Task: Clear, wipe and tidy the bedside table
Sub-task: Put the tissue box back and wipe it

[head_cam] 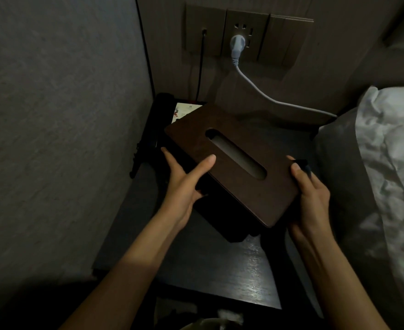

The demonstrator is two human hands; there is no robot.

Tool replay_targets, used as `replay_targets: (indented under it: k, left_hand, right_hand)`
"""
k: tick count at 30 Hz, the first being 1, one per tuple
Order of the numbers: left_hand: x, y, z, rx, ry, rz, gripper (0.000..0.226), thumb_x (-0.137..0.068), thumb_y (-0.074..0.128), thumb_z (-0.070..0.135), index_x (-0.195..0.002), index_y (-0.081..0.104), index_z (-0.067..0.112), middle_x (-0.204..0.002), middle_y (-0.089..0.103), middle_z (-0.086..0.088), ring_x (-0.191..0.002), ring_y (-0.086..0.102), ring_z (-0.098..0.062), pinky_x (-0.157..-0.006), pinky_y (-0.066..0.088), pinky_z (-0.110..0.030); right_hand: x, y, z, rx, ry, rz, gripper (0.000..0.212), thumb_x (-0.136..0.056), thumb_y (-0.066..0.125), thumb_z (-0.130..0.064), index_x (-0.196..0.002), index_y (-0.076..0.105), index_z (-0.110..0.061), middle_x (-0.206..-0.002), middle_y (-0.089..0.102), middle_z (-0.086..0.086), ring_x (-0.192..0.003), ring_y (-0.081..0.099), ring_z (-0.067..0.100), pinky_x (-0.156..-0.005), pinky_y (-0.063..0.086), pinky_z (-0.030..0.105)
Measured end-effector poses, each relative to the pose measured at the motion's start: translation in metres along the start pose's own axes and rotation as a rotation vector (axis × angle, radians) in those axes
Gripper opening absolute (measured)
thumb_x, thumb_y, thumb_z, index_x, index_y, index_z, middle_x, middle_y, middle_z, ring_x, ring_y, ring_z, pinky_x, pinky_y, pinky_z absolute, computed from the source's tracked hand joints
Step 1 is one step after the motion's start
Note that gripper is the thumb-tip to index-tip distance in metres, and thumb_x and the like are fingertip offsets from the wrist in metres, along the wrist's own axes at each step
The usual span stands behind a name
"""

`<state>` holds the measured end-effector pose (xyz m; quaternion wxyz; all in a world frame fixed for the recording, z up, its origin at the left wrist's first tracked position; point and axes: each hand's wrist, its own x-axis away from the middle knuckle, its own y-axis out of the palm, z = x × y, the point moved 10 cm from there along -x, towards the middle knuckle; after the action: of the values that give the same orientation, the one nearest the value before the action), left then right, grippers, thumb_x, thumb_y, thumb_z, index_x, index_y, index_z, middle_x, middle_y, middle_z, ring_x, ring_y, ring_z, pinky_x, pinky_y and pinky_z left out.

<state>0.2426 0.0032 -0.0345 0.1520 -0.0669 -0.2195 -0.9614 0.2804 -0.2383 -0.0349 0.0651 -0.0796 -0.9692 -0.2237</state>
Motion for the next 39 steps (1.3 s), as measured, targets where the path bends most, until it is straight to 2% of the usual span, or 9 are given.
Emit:
replay_targets:
  k: [6,12,17,20,24,26,29,33,39]
  left_hand:
    - [-0.009,-0.018,0.020,-0.031,0.050,0.001,0.090,-0.081,0.072,0.024,-0.151,0.018,0.043,-0.141,0.053,0.003,-0.123,0.058,-0.019,-0.094,0.053,-0.050]
    - [-0.002,-0.001,0.017,-0.193,0.026,-0.194,0.073,-0.079,0.074,0.025,-0.142,0.042,0.038,-0.127,0.065,0.008,-0.111,0.065,-0.009,-0.085,0.056,-0.027]
    - [0.009,0.025,-0.013,-0.287,-0.114,-0.397,0.085,-0.074,0.071,0.024,-0.148,0.032,0.042,-0.126,0.065,0.005,-0.109,0.066,-0.009,-0.081,0.055,-0.023]
    - [0.015,0.033,-0.017,-0.302,-0.173,-0.468,0.084,-0.073,0.070,0.026,-0.147,0.032,0.042,-0.129,0.060,0.011,-0.108,0.065,-0.004,-0.078,0.055,-0.019]
    - [0.019,0.036,-0.023,-0.301,-0.206,-0.481,0.077,-0.076,0.075,0.030,-0.142,0.037,0.047,-0.116,0.066,0.022,-0.102,0.066,0.003,-0.074,0.055,-0.017]
    - [0.021,0.037,-0.027,-0.290,-0.235,-0.485,0.065,-0.078,0.074,0.036,-0.133,0.044,0.051,-0.110,0.069,0.024,-0.102,0.066,0.003,-0.077,0.056,-0.019]
    - [0.017,0.027,-0.029,-0.204,-0.298,-0.394,0.072,-0.073,0.073,0.046,-0.139,0.043,0.044,-0.130,0.063,0.004,-0.118,0.062,-0.012,-0.099,0.050,-0.032]
    - [0.017,0.021,-0.027,-0.150,-0.323,-0.355,0.081,-0.067,0.072,0.058,-0.140,0.045,0.036,-0.132,0.061,-0.005,-0.119,0.061,-0.017,-0.103,0.047,-0.041]
    - [0.029,0.041,-0.042,0.000,-0.349,-0.354,0.072,-0.077,0.078,0.028,-0.140,0.042,0.027,-0.127,0.066,-0.003,-0.114,0.065,-0.020,-0.089,0.057,-0.042]
  right_hand:
    - [0.004,0.030,-0.001,0.277,0.043,-0.381,0.033,-0.095,0.056,-0.030,-0.125,0.066,-0.021,-0.115,0.072,0.004,-0.102,0.069,0.016,-0.076,0.054,0.020]
    - [0.017,0.046,0.013,0.332,0.211,-0.527,0.025,-0.092,0.056,-0.038,-0.099,0.069,-0.058,-0.099,0.073,-0.024,-0.091,0.071,0.001,-0.065,0.055,0.014]
    - [0.008,0.031,0.009,0.335,0.191,-0.402,0.042,-0.082,0.067,-0.044,-0.123,0.060,-0.044,-0.113,0.072,-0.004,-0.099,0.072,0.017,-0.070,0.058,0.027]
    - [0.006,0.020,0.006,0.315,0.173,-0.314,0.018,-0.079,0.070,-0.040,-0.088,0.071,-0.055,-0.090,0.076,-0.012,-0.081,0.074,0.010,-0.059,0.057,0.023]
    - [0.007,0.020,0.004,0.307,0.203,-0.218,0.030,-0.074,0.071,-0.037,-0.054,0.065,-0.058,-0.059,0.068,-0.021,-0.059,0.070,0.000,-0.045,0.052,0.017]
    - [0.000,0.009,0.000,0.239,0.175,-0.137,0.017,-0.077,0.072,-0.032,-0.078,0.073,-0.049,-0.071,0.074,-0.015,-0.069,0.073,0.006,-0.051,0.056,0.020]
    - [-0.006,-0.011,-0.007,0.136,0.162,0.032,0.066,-0.079,0.075,-0.030,-0.138,0.051,-0.013,-0.119,0.065,0.009,-0.104,0.068,0.023,-0.087,0.057,0.037]
    - [-0.007,-0.041,-0.033,-0.013,-0.011,0.281,0.038,-0.088,0.067,-0.015,-0.124,0.060,-0.005,-0.111,0.070,0.010,-0.097,0.070,0.020,-0.095,0.055,0.041]
    - [-0.005,-0.066,-0.041,-0.124,-0.117,0.450,0.043,-0.089,0.067,-0.013,-0.131,0.055,-0.009,-0.123,0.066,0.014,-0.094,0.070,0.018,-0.079,0.060,0.032]
